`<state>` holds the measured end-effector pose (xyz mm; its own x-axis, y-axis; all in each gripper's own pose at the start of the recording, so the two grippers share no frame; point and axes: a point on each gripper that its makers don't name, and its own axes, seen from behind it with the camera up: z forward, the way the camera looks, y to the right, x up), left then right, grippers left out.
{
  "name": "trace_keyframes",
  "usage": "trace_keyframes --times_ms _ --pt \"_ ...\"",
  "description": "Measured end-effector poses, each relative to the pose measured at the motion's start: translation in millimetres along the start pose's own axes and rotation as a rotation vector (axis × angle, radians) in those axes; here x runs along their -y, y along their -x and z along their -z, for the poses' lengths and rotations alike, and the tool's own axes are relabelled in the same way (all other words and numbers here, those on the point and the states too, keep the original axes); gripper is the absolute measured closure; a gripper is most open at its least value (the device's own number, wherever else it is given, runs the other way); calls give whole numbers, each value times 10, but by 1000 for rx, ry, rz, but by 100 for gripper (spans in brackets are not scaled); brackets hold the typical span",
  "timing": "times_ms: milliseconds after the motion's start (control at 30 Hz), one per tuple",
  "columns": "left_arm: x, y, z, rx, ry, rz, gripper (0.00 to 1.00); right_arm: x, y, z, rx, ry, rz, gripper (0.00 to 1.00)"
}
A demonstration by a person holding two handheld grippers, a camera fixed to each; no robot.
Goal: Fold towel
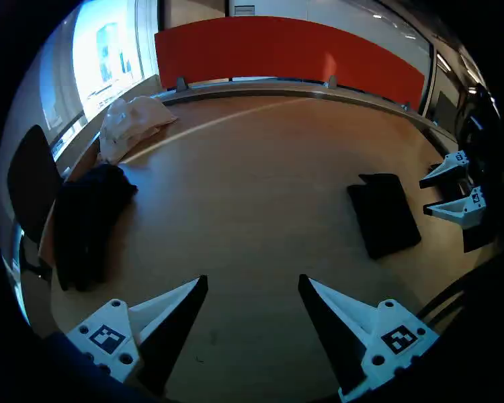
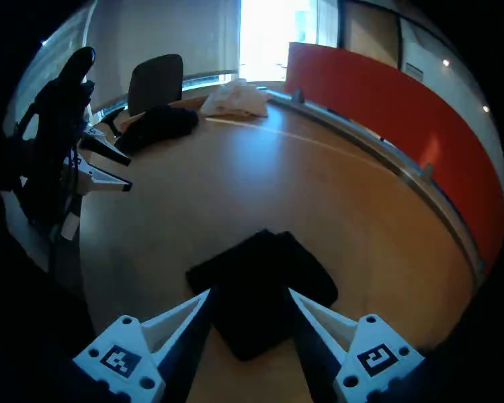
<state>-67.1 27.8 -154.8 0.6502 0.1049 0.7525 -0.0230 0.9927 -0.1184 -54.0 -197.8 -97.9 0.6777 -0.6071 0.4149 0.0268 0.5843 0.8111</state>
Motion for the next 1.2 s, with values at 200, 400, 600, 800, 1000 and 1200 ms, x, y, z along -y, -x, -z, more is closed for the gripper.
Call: trace_keyframes --times_ms 200,400,600,800,1000,1200 --pt "-20 -3 -11 1 4 2 0 -10 154 -2 19 9 -16 30" --pt "-45 -10 -17 1 6 -7 0 -2 319 2 45 15 -29 30" --pt "-68 -19 -19 0 9 -8 0 3 454 -6 67 19 -44 30" --pt "-77 -20 -22 1 9 -10 0 4 582 -16 91 25 -51 30" --pt "-80 -23 -21 0 9 -11 0 5 726 -14 119 29 -61 30" --pt "-81 -25 -21 0 9 -13 0 21 881 -9 150 30 -72 30"
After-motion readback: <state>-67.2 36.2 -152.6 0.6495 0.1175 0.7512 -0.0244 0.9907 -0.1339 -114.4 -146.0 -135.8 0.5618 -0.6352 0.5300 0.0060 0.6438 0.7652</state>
